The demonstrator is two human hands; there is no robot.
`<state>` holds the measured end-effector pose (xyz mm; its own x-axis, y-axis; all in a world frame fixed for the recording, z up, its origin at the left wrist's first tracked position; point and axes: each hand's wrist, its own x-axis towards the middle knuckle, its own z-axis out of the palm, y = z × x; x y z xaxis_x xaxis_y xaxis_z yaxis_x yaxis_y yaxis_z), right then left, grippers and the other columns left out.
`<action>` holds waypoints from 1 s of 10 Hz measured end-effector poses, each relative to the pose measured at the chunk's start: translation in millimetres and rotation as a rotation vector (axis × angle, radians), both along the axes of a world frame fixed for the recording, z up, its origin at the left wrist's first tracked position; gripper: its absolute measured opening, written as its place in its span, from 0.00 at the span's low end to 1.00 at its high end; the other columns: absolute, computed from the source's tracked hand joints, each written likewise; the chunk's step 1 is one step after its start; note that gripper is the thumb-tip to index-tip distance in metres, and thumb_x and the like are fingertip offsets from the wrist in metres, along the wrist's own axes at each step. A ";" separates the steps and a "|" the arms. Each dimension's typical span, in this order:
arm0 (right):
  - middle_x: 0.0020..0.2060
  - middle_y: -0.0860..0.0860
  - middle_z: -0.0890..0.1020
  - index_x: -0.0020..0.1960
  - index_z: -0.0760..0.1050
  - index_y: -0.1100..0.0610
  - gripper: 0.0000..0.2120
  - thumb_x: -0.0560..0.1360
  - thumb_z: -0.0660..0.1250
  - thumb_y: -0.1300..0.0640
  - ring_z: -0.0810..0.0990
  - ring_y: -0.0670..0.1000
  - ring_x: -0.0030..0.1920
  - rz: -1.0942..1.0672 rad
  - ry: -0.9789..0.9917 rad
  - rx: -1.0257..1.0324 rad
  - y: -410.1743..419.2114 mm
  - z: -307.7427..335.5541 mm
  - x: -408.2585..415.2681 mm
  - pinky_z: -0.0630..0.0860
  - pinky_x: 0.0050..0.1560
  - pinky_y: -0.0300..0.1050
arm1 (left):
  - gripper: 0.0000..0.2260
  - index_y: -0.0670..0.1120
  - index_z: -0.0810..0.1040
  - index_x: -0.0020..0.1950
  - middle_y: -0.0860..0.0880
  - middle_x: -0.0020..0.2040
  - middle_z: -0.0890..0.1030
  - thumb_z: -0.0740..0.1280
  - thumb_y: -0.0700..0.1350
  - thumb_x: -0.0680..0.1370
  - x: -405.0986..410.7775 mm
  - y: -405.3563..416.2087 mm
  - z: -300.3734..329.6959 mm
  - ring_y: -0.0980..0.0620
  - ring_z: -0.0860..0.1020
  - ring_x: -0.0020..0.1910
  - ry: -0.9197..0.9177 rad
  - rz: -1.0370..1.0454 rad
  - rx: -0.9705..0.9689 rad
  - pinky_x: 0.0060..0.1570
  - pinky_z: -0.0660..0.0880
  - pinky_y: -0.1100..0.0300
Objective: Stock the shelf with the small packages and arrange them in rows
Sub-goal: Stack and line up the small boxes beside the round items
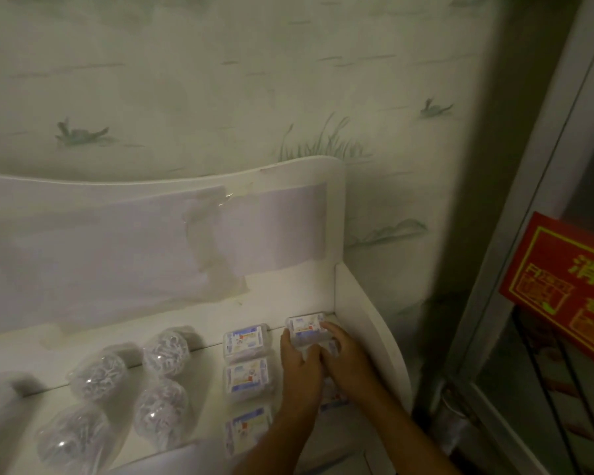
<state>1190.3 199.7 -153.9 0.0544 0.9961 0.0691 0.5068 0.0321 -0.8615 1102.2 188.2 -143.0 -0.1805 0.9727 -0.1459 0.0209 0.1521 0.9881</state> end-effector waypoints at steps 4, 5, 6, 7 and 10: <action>0.67 0.48 0.72 0.72 0.65 0.54 0.21 0.79 0.62 0.59 0.70 0.51 0.68 -0.065 0.090 -0.101 -3.2 -0.7 -9.2 0.70 0.59 0.37 | 0.24 0.49 0.58 0.75 0.45 0.70 0.71 0.58 0.38 0.80 -7.0 -3.4 0.4 0.44 0.72 0.67 0.086 -0.012 -0.050 0.65 0.73 0.46; 0.69 0.46 0.71 0.71 0.66 0.51 0.21 0.79 0.63 0.57 0.71 0.49 0.67 -0.041 0.082 -0.086 -5.6 -0.8 -11.4 0.70 0.61 0.36 | 0.25 0.45 0.57 0.76 0.43 0.70 0.70 0.58 0.34 0.79 -4.1 -6.6 10.7 0.43 0.71 0.67 0.078 0.012 -0.050 0.67 0.70 0.49; 0.67 0.46 0.72 0.72 0.65 0.50 0.21 0.79 0.63 0.54 0.73 0.50 0.65 -0.067 0.029 -0.111 -8.5 5.3 -11.9 0.74 0.64 0.44 | 0.23 0.44 0.60 0.74 0.46 0.66 0.71 0.60 0.37 0.80 -11.4 -9.9 16.7 0.45 0.70 0.67 0.106 -0.041 -0.019 0.66 0.69 0.52; 0.72 0.48 0.67 0.73 0.63 0.52 0.24 0.79 0.63 0.55 0.69 0.50 0.69 -0.013 -0.100 -0.091 -5.9 13.1 -12.8 0.67 0.67 0.39 | 0.18 0.44 0.69 0.65 0.44 0.61 0.77 0.65 0.43 0.76 -24.8 2.8 5.0 0.45 0.77 0.61 0.188 -0.114 0.022 0.62 0.75 0.49; 0.61 0.48 0.76 0.67 0.72 0.53 0.18 0.77 0.66 0.53 0.74 0.48 0.61 0.146 -0.283 0.067 3.7 90.5 -16.4 0.65 0.59 0.33 | 0.13 0.41 0.74 0.63 0.50 0.58 0.78 0.64 0.39 0.79 -86.7 8.0 114.0 0.59 0.75 0.56 0.798 -0.487 0.307 0.53 0.66 0.73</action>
